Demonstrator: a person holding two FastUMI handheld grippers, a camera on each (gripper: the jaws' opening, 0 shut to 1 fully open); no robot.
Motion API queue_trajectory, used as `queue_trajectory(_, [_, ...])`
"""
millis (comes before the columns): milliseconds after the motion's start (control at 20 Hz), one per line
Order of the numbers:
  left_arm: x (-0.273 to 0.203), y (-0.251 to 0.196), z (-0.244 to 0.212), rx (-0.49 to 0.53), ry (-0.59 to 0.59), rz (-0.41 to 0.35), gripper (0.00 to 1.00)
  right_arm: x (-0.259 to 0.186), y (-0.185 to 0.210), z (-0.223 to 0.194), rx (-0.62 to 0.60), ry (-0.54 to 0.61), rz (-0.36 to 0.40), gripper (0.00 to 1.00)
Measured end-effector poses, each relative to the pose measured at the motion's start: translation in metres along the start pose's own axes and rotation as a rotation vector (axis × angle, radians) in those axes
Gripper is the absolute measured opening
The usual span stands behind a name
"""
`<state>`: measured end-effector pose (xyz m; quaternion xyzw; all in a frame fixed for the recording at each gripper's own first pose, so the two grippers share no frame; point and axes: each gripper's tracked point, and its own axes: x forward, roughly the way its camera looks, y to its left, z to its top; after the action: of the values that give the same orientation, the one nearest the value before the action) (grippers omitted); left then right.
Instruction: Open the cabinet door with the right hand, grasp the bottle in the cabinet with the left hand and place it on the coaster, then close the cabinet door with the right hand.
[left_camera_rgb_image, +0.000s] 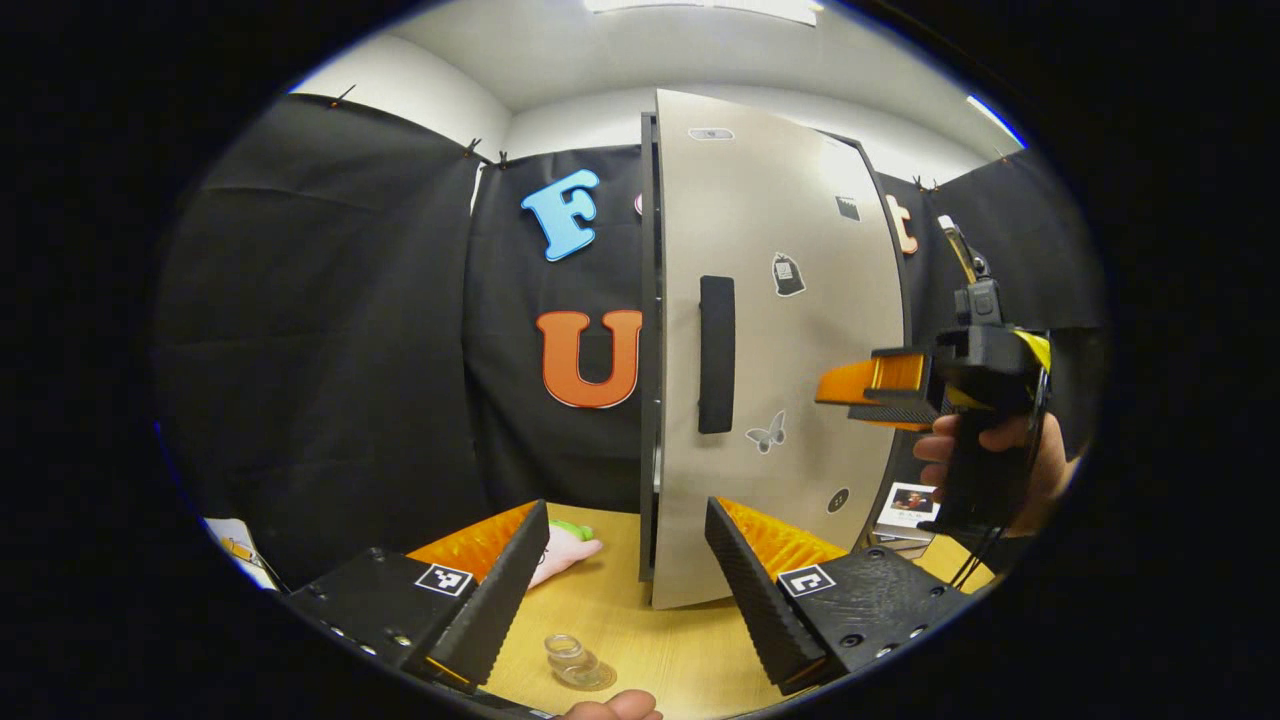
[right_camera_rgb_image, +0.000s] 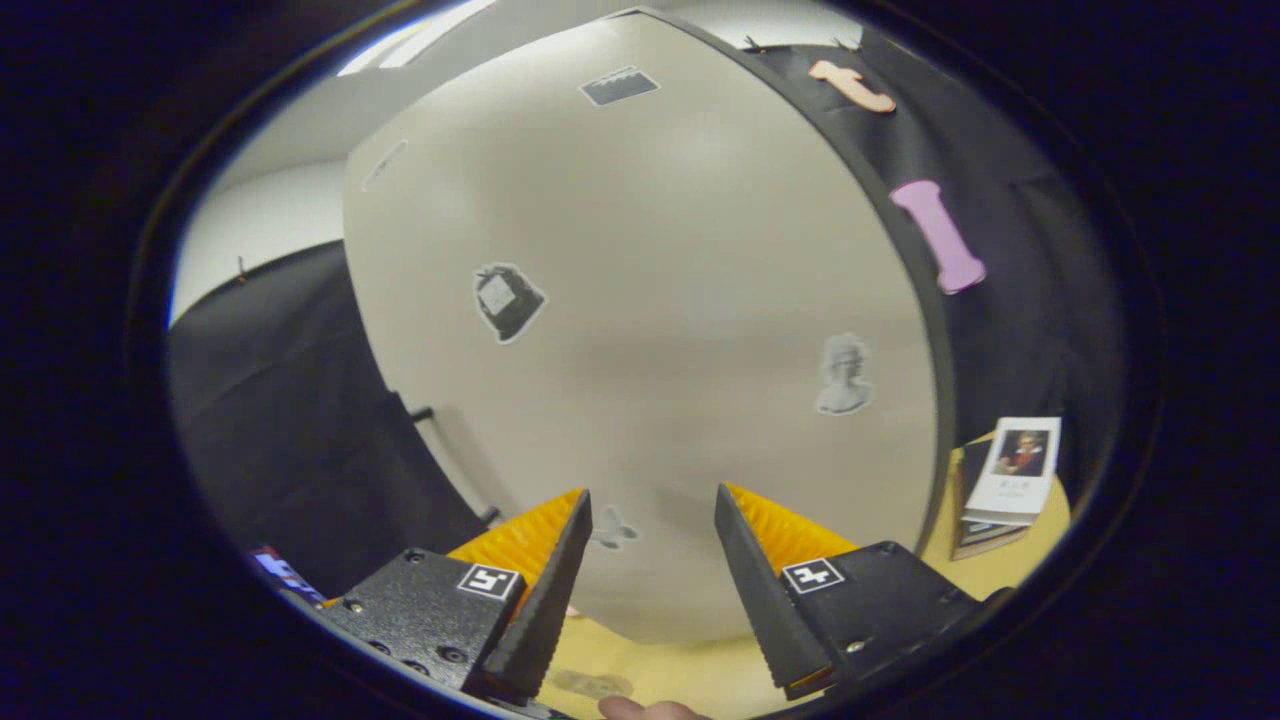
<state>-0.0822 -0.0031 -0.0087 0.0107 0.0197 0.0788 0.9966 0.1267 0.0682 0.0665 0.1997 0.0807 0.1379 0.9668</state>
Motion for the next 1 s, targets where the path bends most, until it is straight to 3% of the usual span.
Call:
queue_trajectory(50, [0.003, -0.005, -0.002, -0.009, 0.002, -0.01, 0.95, -0.011, -0.006, -0.011, -0.025, -0.006, -0.067, 0.83])
queue_trajectory(150, [0.007, -0.015, -0.002, -0.024, 0.003, -0.037, 0.95, -0.03, 0.0, -0.02, -0.136, -0.049, -0.071, 0.84])
queue_trajectory(250, [0.012, -0.028, -0.001, -0.029, 0.007, -0.073, 0.95, -0.043, -0.013, -0.004, -0.327, -0.13, -0.128, 0.89])
queue_trajectory(300, [0.016, -0.035, 0.0, -0.037, 0.003, -0.089, 0.95, -0.052, -0.021, 0.005, -0.362, -0.174, -0.166, 0.89])
queue_trajectory(450, [0.032, -0.052, 0.017, -0.044, -0.025, -0.119, 0.95, -0.074, -0.029, 0.019, -0.318, -0.25, -0.193, 0.9])
queue_trajectory(650, [0.051, -0.054, 0.033, -0.055, -0.048, -0.086, 0.95, -0.091, -0.057, 0.031, -0.291, -0.309, -0.3, 0.96])
queue_trajectory(800, [0.042, -0.066, 0.032, -0.087, -0.056, -0.117, 0.95, -0.091, -0.053, 0.034, -0.297, -0.337, -0.291, 0.98])
queue_trajectory(1000, [0.025, -0.082, 0.046, -0.045, -0.117, -0.196, 0.95, -0.091, -0.032, 0.034, -0.345, -0.374, -0.259, 0.96])
